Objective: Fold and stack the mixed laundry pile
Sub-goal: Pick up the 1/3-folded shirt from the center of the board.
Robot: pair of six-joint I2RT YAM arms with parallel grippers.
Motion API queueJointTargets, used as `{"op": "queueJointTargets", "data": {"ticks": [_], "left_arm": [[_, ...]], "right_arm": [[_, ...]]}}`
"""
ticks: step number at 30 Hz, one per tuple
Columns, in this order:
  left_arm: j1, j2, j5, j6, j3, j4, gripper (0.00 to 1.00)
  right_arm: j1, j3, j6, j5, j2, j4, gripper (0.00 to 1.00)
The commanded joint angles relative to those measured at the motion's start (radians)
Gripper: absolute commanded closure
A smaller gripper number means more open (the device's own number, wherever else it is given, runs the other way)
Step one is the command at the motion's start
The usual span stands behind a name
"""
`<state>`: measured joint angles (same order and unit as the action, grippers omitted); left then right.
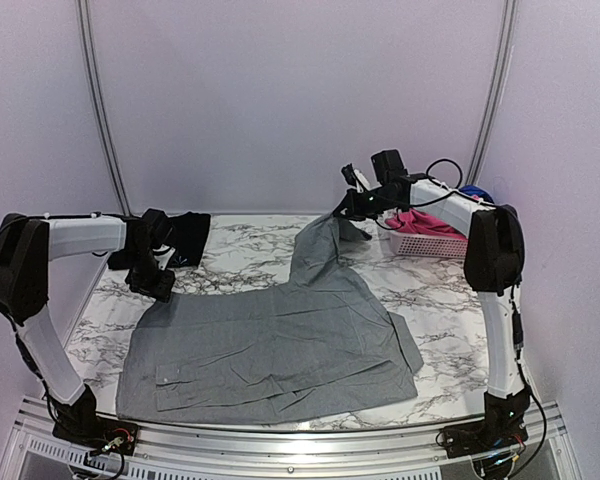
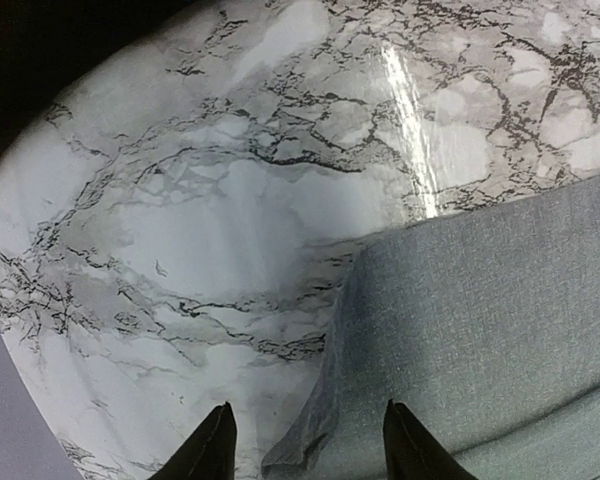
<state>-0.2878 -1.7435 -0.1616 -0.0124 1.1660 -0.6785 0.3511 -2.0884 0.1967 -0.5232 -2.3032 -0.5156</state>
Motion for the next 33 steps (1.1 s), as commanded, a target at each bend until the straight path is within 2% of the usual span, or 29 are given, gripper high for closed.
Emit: {"op": "queueJointTargets", "data": {"ticks": [1,3,8,11,13,17,21,27,33], "left_arm": [[0.001,-0.065,0.006,-0.058,0.072,-0.001,0.48],[0.001,-0.101,-0.005,-0.064,0.108,-0.003,0.51],[0.001,-0.127,-0.021,-0.096,0.143,-0.005,0.69],[0.002,-0.137,0.012,-0.118,0.131,-0.018,0.85],[0.001,-0.137,0.027,-0.111,0.130,-0.029,1.00],[0.002,-0.085,0.022,-0.079,0.112,-0.034,1.00],[-0.001,0.044,0.025,-0.080,0.064,-0.020,1.00],[-0.021,0.188,0.127,-0.086,-0.028,-0.026,1.00],[-0.094,0.156,0.152,-0.025,-0.125,-0.022,1.00]], "right_arm": [[0.028,-0.003,-0.030,-0.064,0.078,0.037,1.00],[0.031,-0.002,-0.028,-0.065,0.095,0.035,1.00],[0.031,0.015,-0.038,-0.043,0.151,0.002,1.00],[0.031,0.036,-0.040,-0.040,0.182,-0.010,1.00],[0.031,0.052,-0.036,-0.047,0.204,-0.009,1.00],[0.038,0.088,-0.032,-0.078,0.250,-0.018,1.00],[0.055,0.199,-0.017,-0.099,0.353,-0.016,1.00],[0.111,0.540,0.064,-0.132,0.547,0.073,1.00],[0.206,0.885,0.184,-0.112,0.600,0.211,1.00]]}}
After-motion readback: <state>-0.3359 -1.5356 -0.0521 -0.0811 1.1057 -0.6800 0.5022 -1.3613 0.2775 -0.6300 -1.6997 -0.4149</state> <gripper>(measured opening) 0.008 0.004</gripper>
